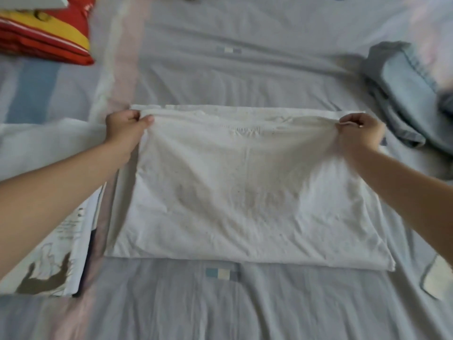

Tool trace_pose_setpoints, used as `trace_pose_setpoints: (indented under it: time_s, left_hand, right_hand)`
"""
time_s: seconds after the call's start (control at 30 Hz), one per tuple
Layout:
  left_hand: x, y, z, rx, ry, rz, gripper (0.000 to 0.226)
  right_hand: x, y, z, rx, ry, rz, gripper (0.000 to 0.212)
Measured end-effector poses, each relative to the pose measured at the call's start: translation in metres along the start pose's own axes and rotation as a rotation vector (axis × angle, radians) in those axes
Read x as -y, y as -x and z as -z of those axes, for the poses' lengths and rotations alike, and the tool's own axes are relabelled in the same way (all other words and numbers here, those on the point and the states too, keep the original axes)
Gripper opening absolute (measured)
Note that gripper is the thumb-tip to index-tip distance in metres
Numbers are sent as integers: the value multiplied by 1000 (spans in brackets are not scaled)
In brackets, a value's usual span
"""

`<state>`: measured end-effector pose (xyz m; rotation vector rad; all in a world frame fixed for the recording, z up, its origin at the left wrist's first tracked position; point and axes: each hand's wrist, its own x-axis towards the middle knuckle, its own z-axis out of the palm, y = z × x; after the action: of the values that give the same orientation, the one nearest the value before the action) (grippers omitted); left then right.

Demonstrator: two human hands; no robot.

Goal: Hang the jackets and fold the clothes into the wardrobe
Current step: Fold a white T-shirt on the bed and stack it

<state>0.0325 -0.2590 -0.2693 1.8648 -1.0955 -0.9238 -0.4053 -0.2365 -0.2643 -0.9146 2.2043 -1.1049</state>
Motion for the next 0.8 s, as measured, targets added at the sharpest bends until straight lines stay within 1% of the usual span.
trace_pose_setpoints:
  time_s: [0.07, 0.13, 0.17, 0.2, 0.23, 0.27, 0.3, 0.37, 0.4, 0.47, 0.53, 0.6, 0.63, 0.67, 0.73, 0.8]
  left_hand:
    - [-7, -5, -1, -1, -3, -12, 25]
    - [0, -14, -8, -5, -54, -14, 23]
    - [8, -16, -11, -7, -82, -12, 18]
    - [17, -17, -14, -7, -112, 3, 7]
    - [25, -16, -17, -13, -130, 29, 11]
    - [29, -14, -20, -31, -160, 43, 23]
    - [32, -10, -23, -51, -189, 49, 30]
    - [28, -1, -28, -105, -188, 38, 33]
    - [24, 6, -31, -130, -186, 32, 34]
    - [19, 31, -28, -201, -228, 22, 38]
    - [24, 76, -22, -276, -280, 10, 38]
    - [36, 126, -15, -268, -305, -27, 36]
    - [48, 141, -4, -201, -318, -37, 35]
    - [63, 152, 6, -175, -334, -29, 35]
    - [99, 178, 23, -186, -350, 56, 36]
    - [115, 200, 25, -221, -283, 86, 37]
  right_hand:
    - [7, -7, 0, -22, -42, -4, 23]
    - [8, -14, -3, 12, -24, -20, 17]
    - [5, -15, -6, 50, 27, -26, 16]
    - [-1, -15, -8, 95, 129, -26, 21]
    - [-6, -12, -11, 121, 256, -11, 29]
    - [-8, -8, -14, 120, 376, 45, 38]
    - [-10, -1, -19, 109, 468, 121, 45]
    - [-10, 20, -28, 98, 579, 285, 59]
    - [-13, 30, -30, 88, 637, 336, 62]
    - [-23, 49, -33, 110, 676, 432, 61]
    - [-38, 76, -29, 226, 656, 550, 58]
    - [-65, 108, -9, 325, 706, 671, 55]
    - [-83, 132, 4, 343, 723, 644, 55]
    - [-98, 147, 15, 345, 741, 620, 56]
    - [-134, 180, 40, 307, 792, 552, 59]
    - [-152, 200, 57, 274, 840, 482, 60]
